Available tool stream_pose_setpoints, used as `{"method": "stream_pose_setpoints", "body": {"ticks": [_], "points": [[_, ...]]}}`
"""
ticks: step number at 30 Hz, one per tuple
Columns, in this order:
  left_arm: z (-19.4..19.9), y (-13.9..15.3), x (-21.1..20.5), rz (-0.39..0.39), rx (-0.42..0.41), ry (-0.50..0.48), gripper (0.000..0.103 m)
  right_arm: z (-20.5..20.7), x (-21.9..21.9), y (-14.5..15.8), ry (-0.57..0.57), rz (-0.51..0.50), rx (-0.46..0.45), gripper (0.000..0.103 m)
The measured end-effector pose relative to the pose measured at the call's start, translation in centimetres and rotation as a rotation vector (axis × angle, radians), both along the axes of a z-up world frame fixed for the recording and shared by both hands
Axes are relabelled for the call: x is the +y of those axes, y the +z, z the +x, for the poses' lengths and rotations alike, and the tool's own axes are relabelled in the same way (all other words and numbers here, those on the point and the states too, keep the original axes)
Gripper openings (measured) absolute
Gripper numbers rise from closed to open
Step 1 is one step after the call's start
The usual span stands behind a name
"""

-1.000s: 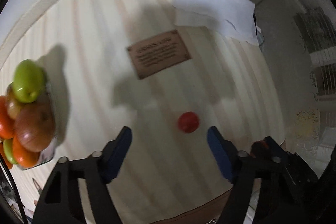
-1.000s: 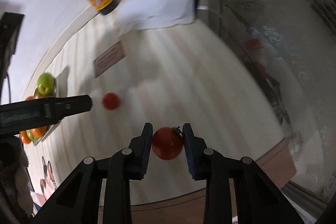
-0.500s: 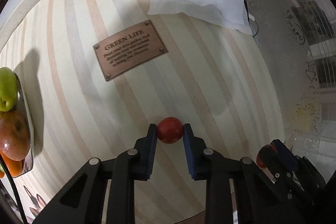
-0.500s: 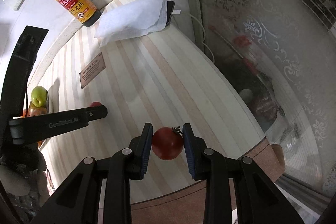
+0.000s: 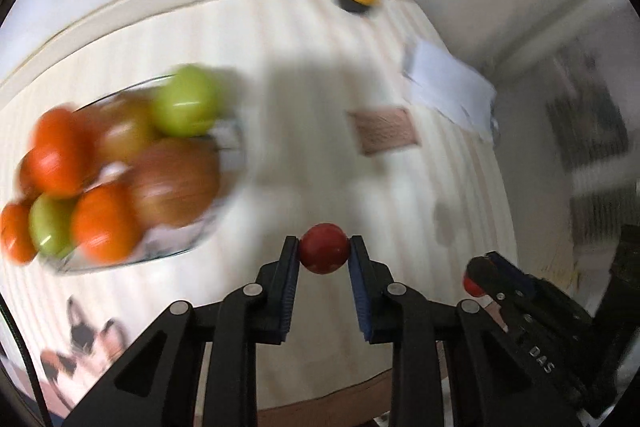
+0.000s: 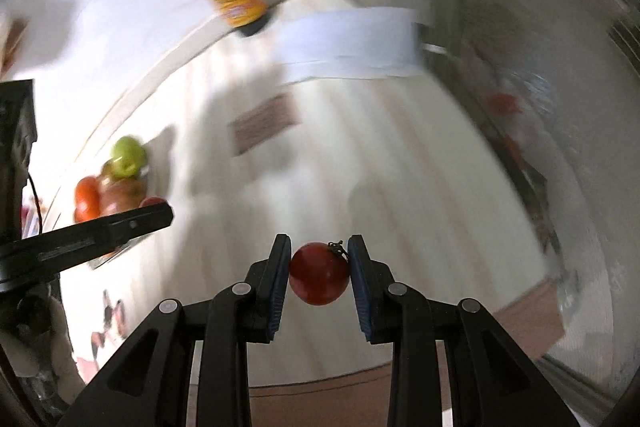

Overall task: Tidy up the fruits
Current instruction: 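Carry both red tomatoes onto the plate and open both tools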

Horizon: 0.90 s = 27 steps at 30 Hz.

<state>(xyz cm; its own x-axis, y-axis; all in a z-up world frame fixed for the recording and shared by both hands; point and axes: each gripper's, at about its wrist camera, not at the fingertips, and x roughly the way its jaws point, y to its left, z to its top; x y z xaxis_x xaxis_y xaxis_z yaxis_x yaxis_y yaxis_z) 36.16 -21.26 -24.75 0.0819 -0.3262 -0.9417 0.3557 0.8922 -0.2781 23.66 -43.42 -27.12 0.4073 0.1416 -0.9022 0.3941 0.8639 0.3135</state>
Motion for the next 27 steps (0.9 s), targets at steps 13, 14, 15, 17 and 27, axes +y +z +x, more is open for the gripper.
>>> {"method": "stream_pose_setpoints", "body": {"ticks": [13, 14, 15, 17, 27], "points": [[5.1, 0.1, 19.8, -0.135, 0.112, 0.492, 0.022, 12.9, 17.1, 1.1, 0.37, 0.298, -0.028, 0.032], [5.6, -0.6, 20.6, -0.153, 0.136, 0.522, 0.022, 13.9, 18.0, 0.9, 0.383, 0.316, -0.018, 0.032], [5.4, -0.6, 21.3, -0.165, 0.147, 0.538, 0.022, 15.1, 18.9, 0.5, 0.396, 0.331, -0.006, 0.032], [6.4, -1.4, 22.0, -0.183, 0.175, 0.568, 0.022, 17.1, 20.3, -0.1, 0.415, 0.347, 0.022, 0.032], [8.1, -2.2, 21.9, -0.163, 0.224, 0.617, 0.038, 21.7, 21.4, -2.5, 0.396, 0.386, 0.122, 0.068]]}}
